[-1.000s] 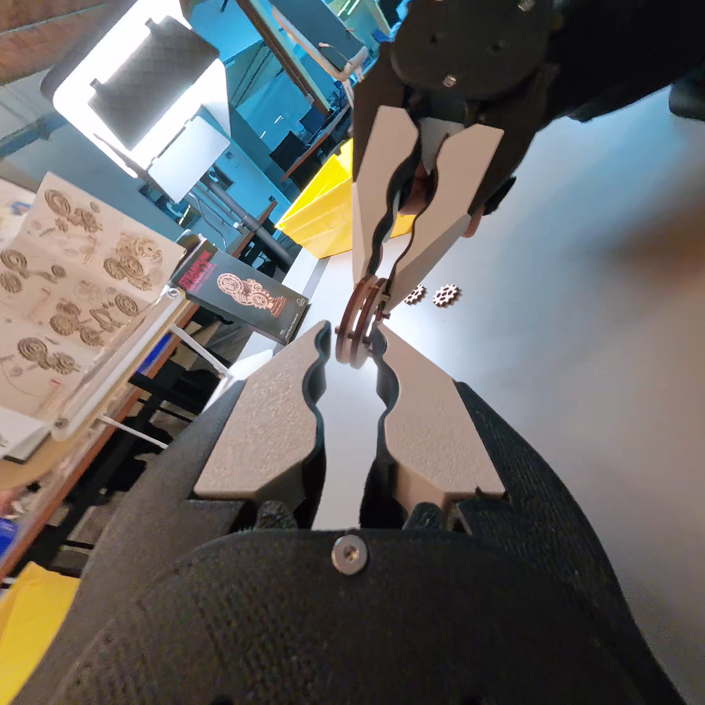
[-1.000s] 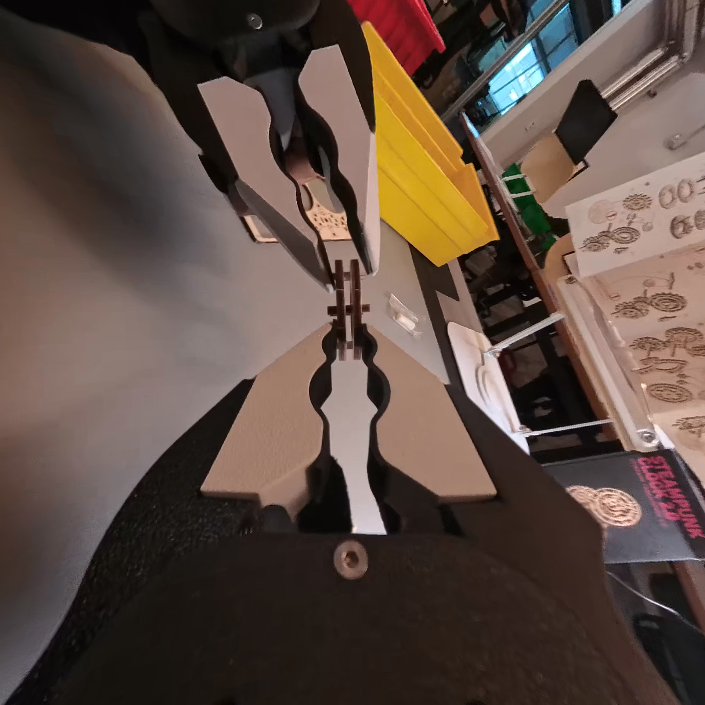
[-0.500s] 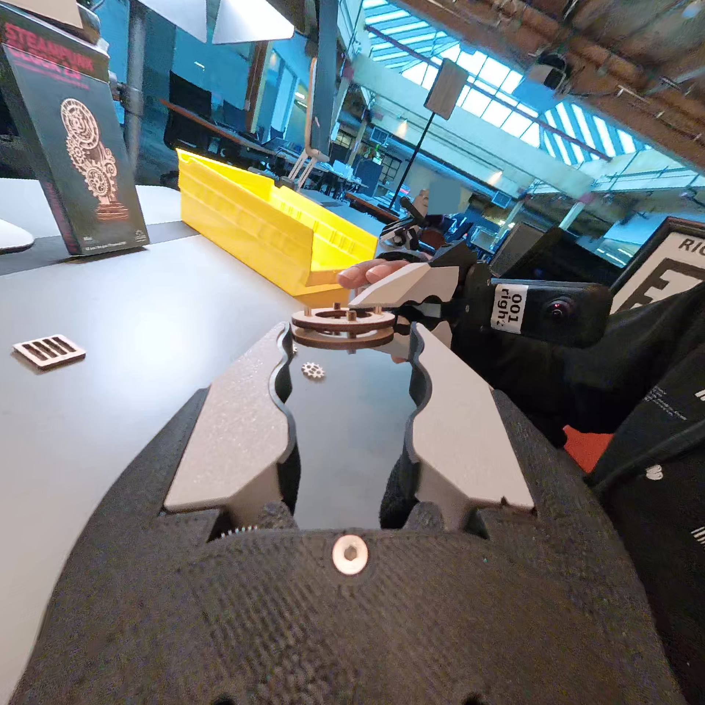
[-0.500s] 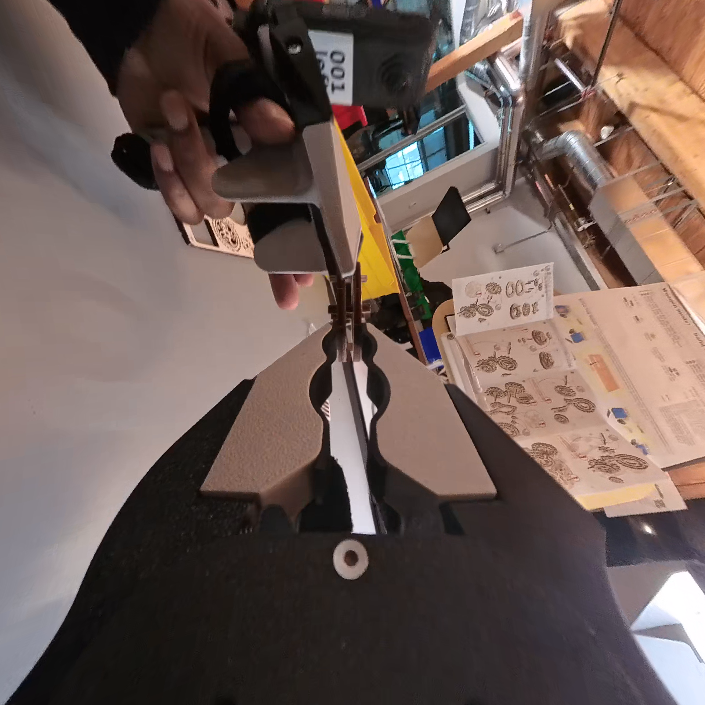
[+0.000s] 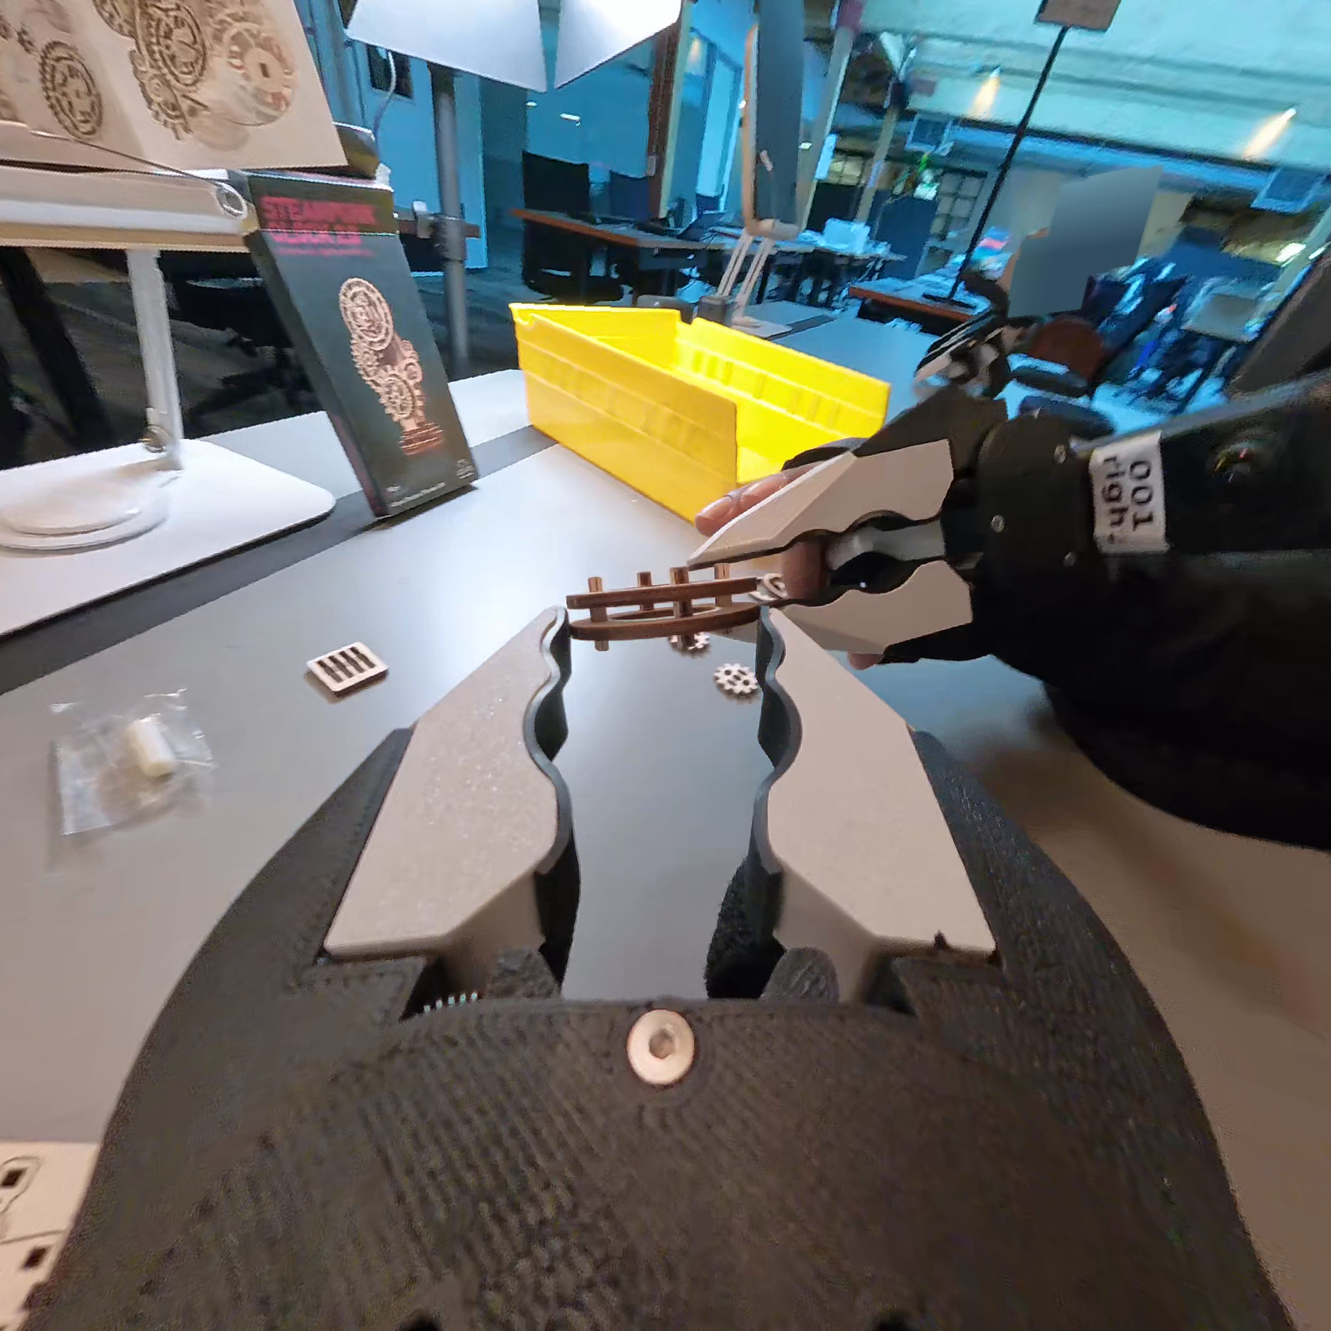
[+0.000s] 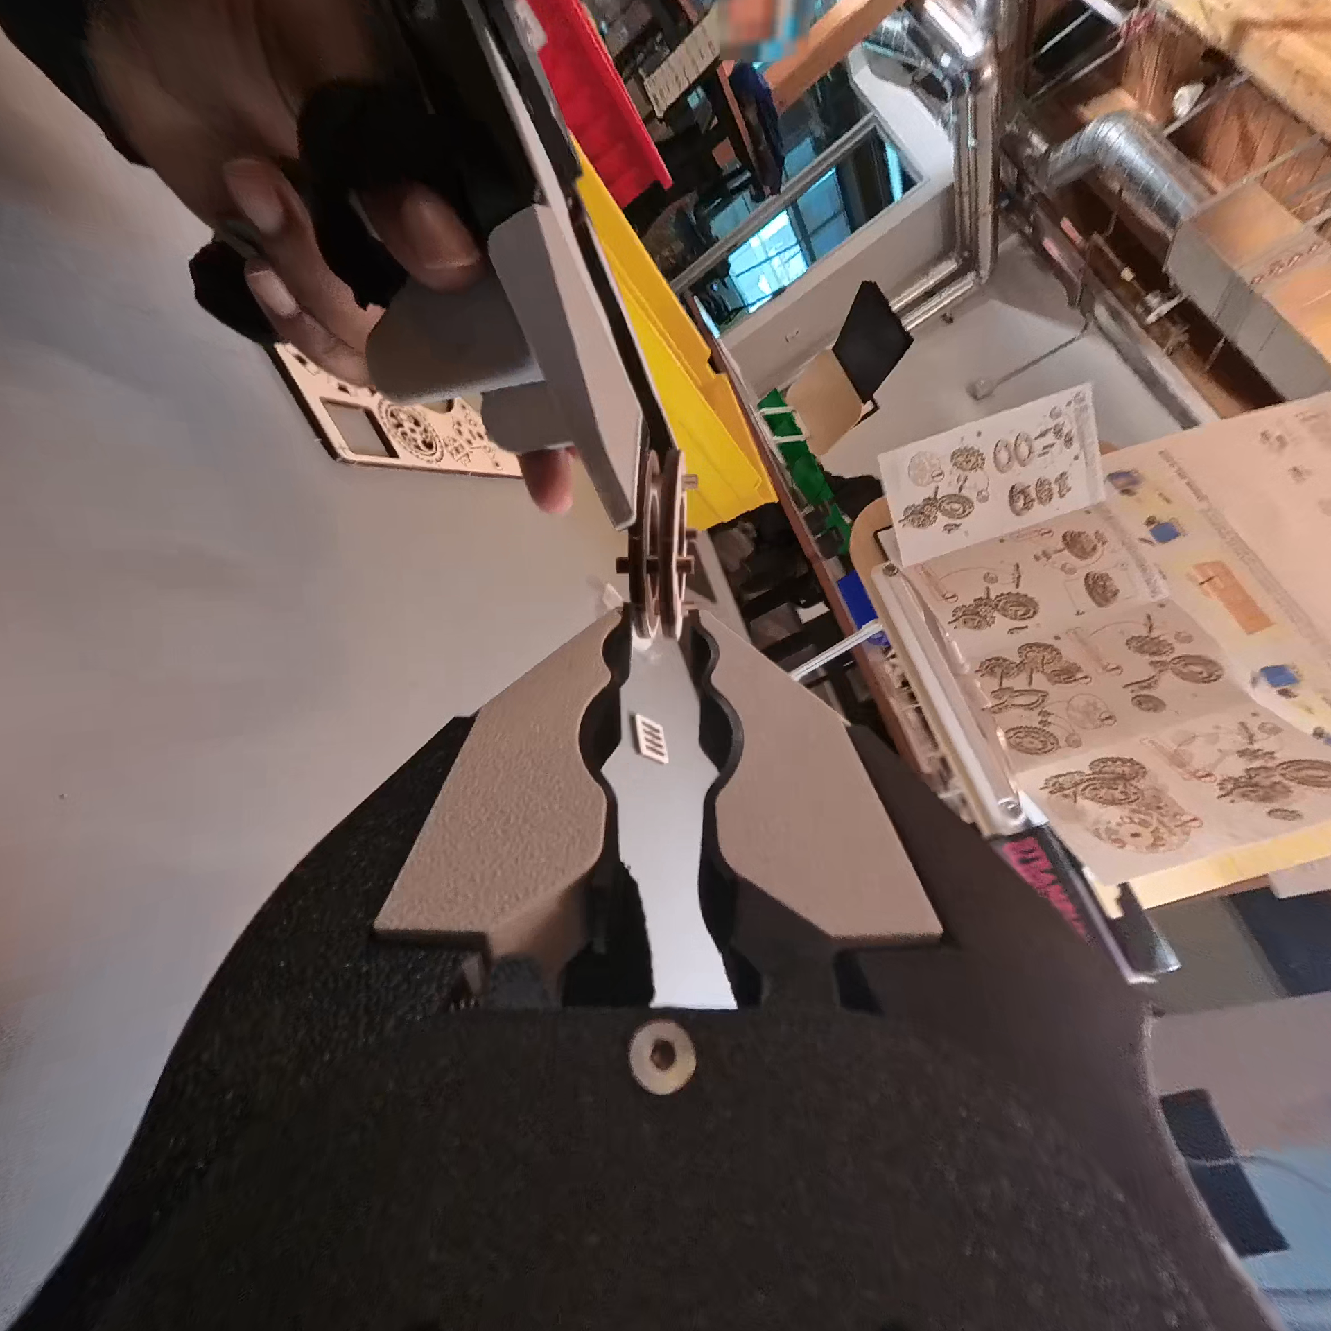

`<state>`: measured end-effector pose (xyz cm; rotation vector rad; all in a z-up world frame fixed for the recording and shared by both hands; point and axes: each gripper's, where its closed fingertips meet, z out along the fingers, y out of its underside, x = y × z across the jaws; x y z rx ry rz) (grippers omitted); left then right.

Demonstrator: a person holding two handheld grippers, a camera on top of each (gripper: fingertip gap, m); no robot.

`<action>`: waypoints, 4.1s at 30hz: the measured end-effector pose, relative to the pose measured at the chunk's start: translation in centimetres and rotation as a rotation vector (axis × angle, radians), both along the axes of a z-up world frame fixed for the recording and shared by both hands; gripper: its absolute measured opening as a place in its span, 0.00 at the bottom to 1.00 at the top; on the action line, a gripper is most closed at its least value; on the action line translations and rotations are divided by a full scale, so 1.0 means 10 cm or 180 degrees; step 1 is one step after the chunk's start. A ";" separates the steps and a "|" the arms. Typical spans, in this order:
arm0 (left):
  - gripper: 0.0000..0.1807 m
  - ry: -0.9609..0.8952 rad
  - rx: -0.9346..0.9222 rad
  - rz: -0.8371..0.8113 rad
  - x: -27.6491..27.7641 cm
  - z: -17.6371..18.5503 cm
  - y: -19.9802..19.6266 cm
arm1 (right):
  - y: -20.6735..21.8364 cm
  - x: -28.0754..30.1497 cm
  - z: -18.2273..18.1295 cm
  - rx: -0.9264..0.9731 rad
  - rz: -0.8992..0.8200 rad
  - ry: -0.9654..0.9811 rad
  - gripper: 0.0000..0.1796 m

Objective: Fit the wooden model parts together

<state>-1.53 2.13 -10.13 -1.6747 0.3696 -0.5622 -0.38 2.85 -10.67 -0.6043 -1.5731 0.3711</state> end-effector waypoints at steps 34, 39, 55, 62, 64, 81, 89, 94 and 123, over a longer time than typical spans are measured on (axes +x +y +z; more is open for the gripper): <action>0.32 0.1041 -0.0593 -0.0310 0.02 -0.72 -0.04 | -0.08 0.06 -0.92 0.0635 -0.0079 -0.1799 0.08; 0.31 0.1437 -0.0835 -0.0251 -0.01 -0.91 -0.05 | -0.11 0.07 -0.90 0.0210 -0.0071 -0.1829 0.17; 0.16 0.1954 -0.0784 -0.0402 0.01 -0.98 -0.14 | 0.06 0.16 -0.91 -0.0705 -0.0303 -0.1845 0.08; 0.18 0.1865 -0.0676 -0.0232 -0.04 -0.92 -0.05 | 0.02 0.12 -0.82 -0.0757 -0.0223 -0.1730 0.10; 0.18 0.1809 -0.0628 -0.0196 -0.04 -0.88 -0.03 | 0.02 0.09 -0.85 -0.0698 -0.0234 -0.1748 0.07; 0.00 0.1011 0.0292 0.2115 -1.24 0.54 0.60 | 0.09 -0.04 0.21 -0.2156 -0.0202 -0.0051 0.12; 0.00 0.0853 0.0429 0.2551 -1.76 1.20 1.35 | 0.13 -0.06 0.27 -0.3171 -0.0387 0.0600 0.20; 0.00 0.0989 0.0542 0.2856 -2.20 1.55 1.74 | 0.00 0.17 0.20 -0.3384 -0.0364 0.0633 0.20; 0.00 0.1335 0.0718 0.3259 -2.86 1.86 2.26 | -0.06 0.17 0.04 -0.3080 -0.0198 0.0449 0.19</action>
